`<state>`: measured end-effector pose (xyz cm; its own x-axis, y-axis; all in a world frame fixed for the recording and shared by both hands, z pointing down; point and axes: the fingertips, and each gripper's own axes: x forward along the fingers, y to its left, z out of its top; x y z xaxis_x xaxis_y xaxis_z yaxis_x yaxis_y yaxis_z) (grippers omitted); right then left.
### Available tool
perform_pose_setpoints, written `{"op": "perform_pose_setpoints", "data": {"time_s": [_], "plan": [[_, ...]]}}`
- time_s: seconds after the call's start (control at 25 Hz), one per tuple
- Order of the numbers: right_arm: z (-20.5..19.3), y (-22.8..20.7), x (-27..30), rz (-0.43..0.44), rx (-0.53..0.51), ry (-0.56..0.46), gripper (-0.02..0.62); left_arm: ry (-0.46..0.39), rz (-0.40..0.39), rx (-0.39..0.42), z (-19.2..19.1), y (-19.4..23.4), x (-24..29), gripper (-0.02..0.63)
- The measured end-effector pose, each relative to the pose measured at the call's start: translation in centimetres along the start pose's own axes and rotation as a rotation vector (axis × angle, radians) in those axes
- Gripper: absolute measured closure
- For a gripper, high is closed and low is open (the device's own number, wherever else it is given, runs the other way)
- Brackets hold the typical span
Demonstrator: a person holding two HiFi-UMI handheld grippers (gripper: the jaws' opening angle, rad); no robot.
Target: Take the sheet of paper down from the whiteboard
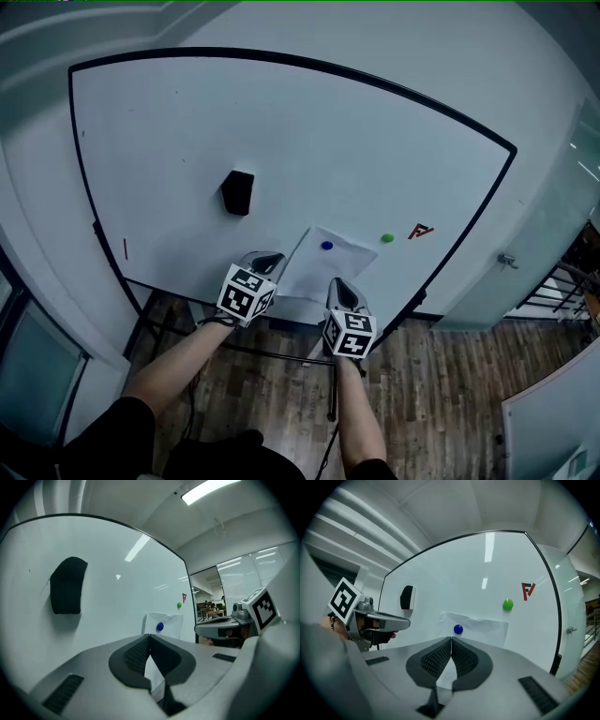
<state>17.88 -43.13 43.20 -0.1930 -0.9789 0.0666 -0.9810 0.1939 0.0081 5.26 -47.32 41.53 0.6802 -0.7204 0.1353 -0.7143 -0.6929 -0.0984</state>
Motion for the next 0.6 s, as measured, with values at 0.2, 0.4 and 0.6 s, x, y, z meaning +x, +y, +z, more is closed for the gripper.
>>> {"op": "perform_pose_setpoints", "data": {"time_s": [0.2, 0.4, 0.6], "plan": [[-0.2, -0.5, 2.3, 0.005, 0.000, -0.001, 0.571, 0.002, -0.018, 0.001, -0.1, 0.8, 2.4, 0.586], [-0.5, -1.4, 4.6, 0.005, 0.014, -0.001, 0.571, 0.005, -0.068, 0.009, -0.2, 0.9, 4.8, 0.584], [-0.3, -2.2, 6.3, -0.004, 0.017, -0.004, 0.571, 0.012, -0.132, -0.001, 0.0, 1.0, 7.0, 0.541]]}}
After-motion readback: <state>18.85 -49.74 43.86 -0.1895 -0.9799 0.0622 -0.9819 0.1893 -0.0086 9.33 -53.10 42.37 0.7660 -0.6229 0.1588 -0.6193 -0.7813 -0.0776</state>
